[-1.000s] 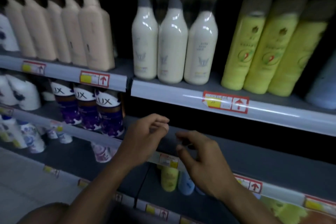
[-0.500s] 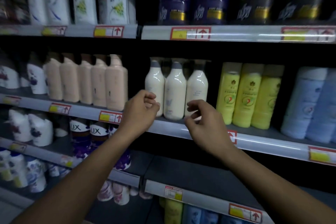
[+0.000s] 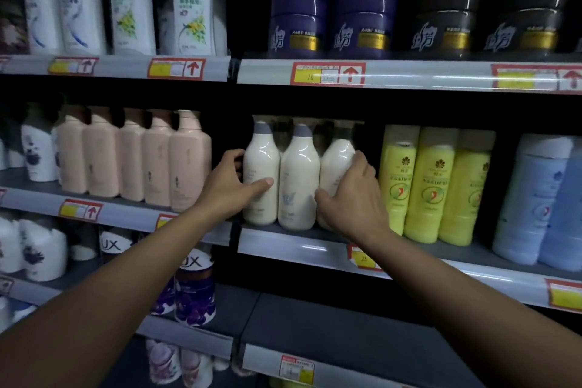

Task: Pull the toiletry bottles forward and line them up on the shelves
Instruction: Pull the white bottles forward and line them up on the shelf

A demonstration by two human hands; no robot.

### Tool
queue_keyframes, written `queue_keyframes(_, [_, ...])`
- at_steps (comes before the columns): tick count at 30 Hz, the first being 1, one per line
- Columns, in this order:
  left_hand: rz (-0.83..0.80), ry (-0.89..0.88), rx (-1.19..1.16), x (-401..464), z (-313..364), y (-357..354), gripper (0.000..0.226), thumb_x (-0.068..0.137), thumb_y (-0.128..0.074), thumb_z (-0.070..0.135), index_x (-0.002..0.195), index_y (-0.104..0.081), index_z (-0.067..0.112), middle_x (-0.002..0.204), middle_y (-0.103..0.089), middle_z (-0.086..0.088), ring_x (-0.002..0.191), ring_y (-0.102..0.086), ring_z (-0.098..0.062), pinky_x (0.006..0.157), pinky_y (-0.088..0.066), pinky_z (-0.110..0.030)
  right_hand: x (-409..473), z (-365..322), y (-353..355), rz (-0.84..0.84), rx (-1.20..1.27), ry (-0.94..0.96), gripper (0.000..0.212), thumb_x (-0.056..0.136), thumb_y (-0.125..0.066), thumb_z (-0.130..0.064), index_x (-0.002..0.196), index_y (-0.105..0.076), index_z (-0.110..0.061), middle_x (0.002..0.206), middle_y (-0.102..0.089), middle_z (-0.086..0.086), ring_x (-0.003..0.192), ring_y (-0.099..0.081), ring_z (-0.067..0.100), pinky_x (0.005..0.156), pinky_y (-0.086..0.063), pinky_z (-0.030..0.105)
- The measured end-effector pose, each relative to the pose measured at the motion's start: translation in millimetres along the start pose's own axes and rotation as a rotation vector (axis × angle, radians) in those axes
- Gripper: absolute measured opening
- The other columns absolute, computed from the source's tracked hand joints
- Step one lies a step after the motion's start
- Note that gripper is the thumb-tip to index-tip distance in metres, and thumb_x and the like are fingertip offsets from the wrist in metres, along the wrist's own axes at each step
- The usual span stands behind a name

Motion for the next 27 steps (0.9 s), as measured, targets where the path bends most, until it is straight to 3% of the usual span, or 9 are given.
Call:
queue_keyframes(4, [0.027, -0.024, -0.045, 3, -7, -8, 0.086, 0.077, -0.09, 0.033, 0.147, -0.042, 0.026, 0.123, -0.062, 0.006, 0.107, -0.064, -0.008, 0.095, -0.055, -0.035, 9, 15, -16, -0.044, 0.04, -0.075, 0.098, 0.082, -0.065, -0.035, 0.156, -0.004, -0.016, 0.147, -0.041, 0.017, 0.122, -0.054, 0.04, 0.089, -0.047, 0.045])
queue_keyframes(12, [0.06, 0.022, -0.08, 8, -14, -14, 0.066, 0.074, -0.091, 0.036, 0.129, -0.058, 0.022, 0.114, -0.07, 0.003, 0.099, -0.07, -0.011, 0.092, -0.06, -0.038, 19, 31, -25, 0.039, 0.109, -0.08, 0.088, 0.077, -0.072, -0.04, 0.147, -0.025, -0.014, 0.133, -0.053, 0.013, 0.113, -0.059, 0.037, 0.085, -0.051, 0.042])
queue_keyframes(15, [0.116, 0.007, -0.06, 0, -10, -14, 0.07, 0.072, -0.092, 0.038, 0.13, -0.056, 0.022, 0.114, -0.069, 0.005, 0.101, -0.069, -0.012, 0.091, -0.059, -0.037, 17, 34, -24, 0.072, 0.13, -0.068, 0.085, 0.076, -0.074, -0.039, 0.145, -0.03, -0.016, 0.129, -0.056, 0.011, 0.11, -0.061, 0.035, 0.082, -0.049, 0.038])
queue_keyframes(18, [0.196, -0.054, -0.013, -15, -8, -11, 0.073, 0.072, -0.091, 0.04, 0.133, -0.054, 0.024, 0.115, -0.067, 0.009, 0.103, -0.066, -0.009, 0.089, -0.056, -0.031, 11, 35, -22, 0.13, 0.164, -0.057, 0.083, 0.071, -0.073, -0.044, 0.141, -0.035, -0.02, 0.124, -0.06, 0.005, 0.107, -0.062, 0.03, 0.083, -0.055, 0.043])
queue_keyframes(24, [0.363, -0.164, -0.087, -46, -6, -1, 0.076, 0.072, -0.092, 0.038, 0.137, -0.053, 0.028, 0.124, -0.066, 0.008, 0.111, -0.065, -0.006, 0.094, -0.058, -0.032, -13, 42, -18, 0.22, 0.27, 0.073, 0.09, 0.076, -0.077, -0.044, 0.151, -0.032, -0.022, 0.143, -0.052, -0.003, 0.129, -0.054, 0.019, 0.1, -0.052, 0.046])
queue_keyframes(27, [0.45, -0.184, -0.186, -59, 5, 7, 0.072, 0.073, -0.091, 0.036, 0.135, -0.054, 0.032, 0.123, -0.066, 0.011, 0.107, -0.066, 0.005, 0.089, -0.056, -0.018, -25, 42, -11, 0.27, 0.32, 0.142, 0.094, 0.081, -0.08, -0.043, 0.155, -0.027, -0.022, 0.149, -0.048, -0.004, 0.134, -0.051, 0.017, 0.102, -0.052, 0.045])
Point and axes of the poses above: each hand's wrist, its own x-axis towards the middle knuckle, its own y-axis out of the back of the hand, z = x × y, the point moved 1 cm from there along x, towards the middle knuckle
